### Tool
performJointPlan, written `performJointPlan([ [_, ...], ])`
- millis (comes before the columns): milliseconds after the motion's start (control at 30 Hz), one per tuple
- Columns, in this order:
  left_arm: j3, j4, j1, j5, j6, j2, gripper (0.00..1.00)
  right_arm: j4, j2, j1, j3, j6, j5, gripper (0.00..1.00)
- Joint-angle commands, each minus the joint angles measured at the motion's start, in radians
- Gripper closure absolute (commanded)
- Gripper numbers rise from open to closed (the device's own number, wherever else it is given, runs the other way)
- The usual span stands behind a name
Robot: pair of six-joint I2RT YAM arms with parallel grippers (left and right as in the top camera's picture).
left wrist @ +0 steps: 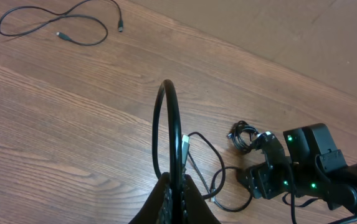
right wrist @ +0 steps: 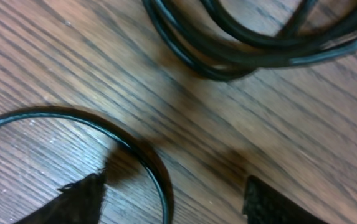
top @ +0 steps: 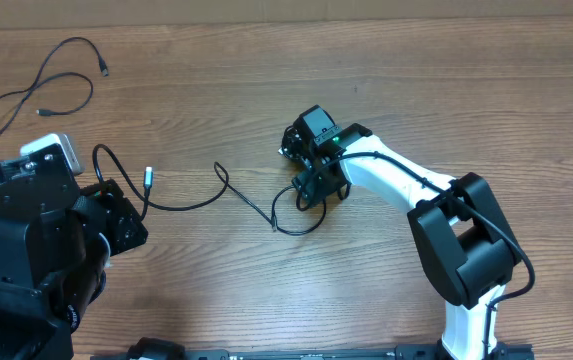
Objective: Untangle cables
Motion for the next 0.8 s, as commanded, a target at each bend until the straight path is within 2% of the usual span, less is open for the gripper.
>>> performJointPlan([
  [0,0.016,0.004,0.006,-0.025,-0.009,0.0,0.96,0.003,0.009,0.002,0.006,-0.008,-0.027,0.32],
  [33,0.016,0.003,0.006,-0.025,-0.009,0.0,0.96,0.01,0.019,0.002,0.006,-0.006,-0.027,0.32],
  [133,0.016,0.003,0.006,-0.025,-0.009,0.0,0.96,0.033,0.049,-0.001,0.005,0.018,-0.051,0.41],
  [200,0.016,0.003,0.006,-0.025,-0.009,0.0,0.96,0.039,0.06,-0.001,0.006,0.028,-0.066,0.6],
  [300,0.016,0.003,0.006,-0.025,-0.009,0.0,0.96,0.039,0.061,0.0,0.005,0.03,-0.076,0.76],
  [400,0.016,0.003,0.006,-0.025,-0.009,0.0,0.96,0.028,0.061,0.0,0.005,0.031,-0.076,0.96],
  [600,0.016,0.005,0.006,-0.024,-0.01,0.0,0.96,0.01,0.047,-0.001,0.009,0.153,-0.083,0.96],
  [767,0.016,0.012,0.006,-0.021,-0.01,0.002,0.96,0.01,-0.056,-0.002,0.02,0.236,-0.128,0.96],
])
